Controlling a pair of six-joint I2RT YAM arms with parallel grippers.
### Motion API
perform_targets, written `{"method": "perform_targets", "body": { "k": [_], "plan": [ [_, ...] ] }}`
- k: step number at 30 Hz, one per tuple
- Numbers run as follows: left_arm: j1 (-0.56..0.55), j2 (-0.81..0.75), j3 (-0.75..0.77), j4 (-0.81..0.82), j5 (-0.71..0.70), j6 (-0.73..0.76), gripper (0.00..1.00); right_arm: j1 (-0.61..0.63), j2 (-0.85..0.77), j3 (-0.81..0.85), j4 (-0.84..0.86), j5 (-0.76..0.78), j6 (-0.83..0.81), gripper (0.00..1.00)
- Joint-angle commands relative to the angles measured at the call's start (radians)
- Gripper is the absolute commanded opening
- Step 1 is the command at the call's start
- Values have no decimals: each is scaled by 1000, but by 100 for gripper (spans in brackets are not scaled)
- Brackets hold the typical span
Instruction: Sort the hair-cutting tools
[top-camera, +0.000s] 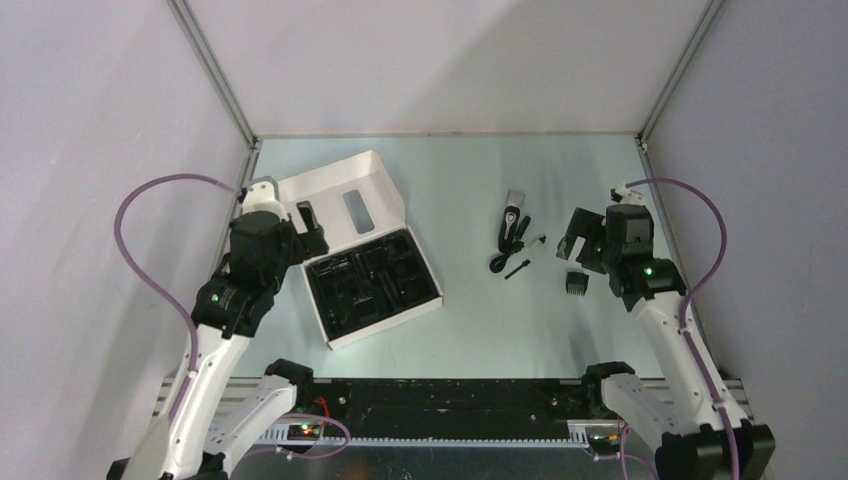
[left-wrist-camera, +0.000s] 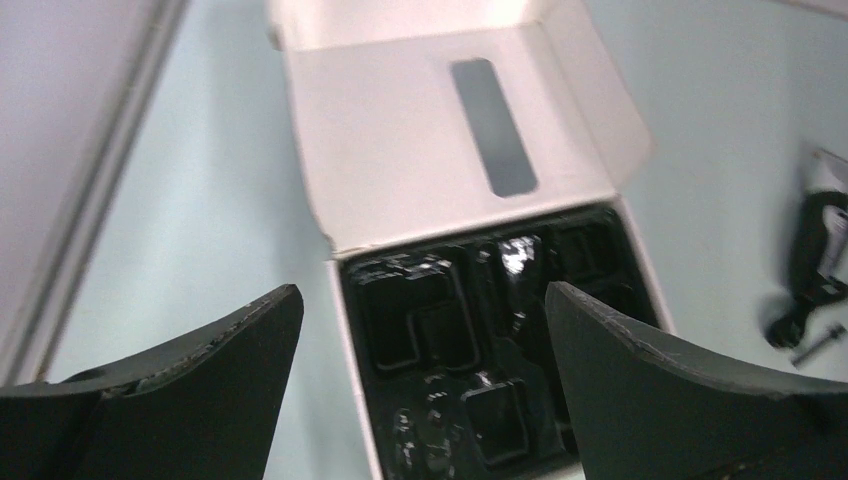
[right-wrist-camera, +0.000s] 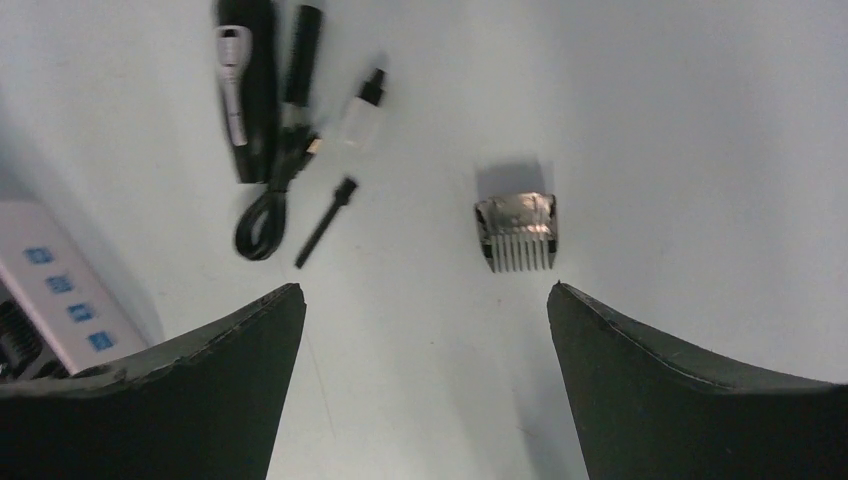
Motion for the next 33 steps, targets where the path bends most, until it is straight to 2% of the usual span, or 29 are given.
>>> {"method": "perform_targets", "body": {
  "k": [1,5,13,17,29,33],
  "plan": [
    [-35,-111,-57,47,-255,5,98,-56,110,33,-55,-6,70,95],
    [-75,-176,-159,143,-316,23,98,-51,215,34,-76,19,73,92],
    [-121,-187,-227,186,-346,54,98,13,396,47,-44,120,110,65],
    [-122,-201,-234,186,-344,59,98,50,486,75,-41,169,125,56],
    [-133,-218,-244,196,-303,72,98,91,650,97,1,257,141,44],
    [-133,-222,-247,200,-303,72,98,98,685,97,10,286,146,37]
  ]
}}
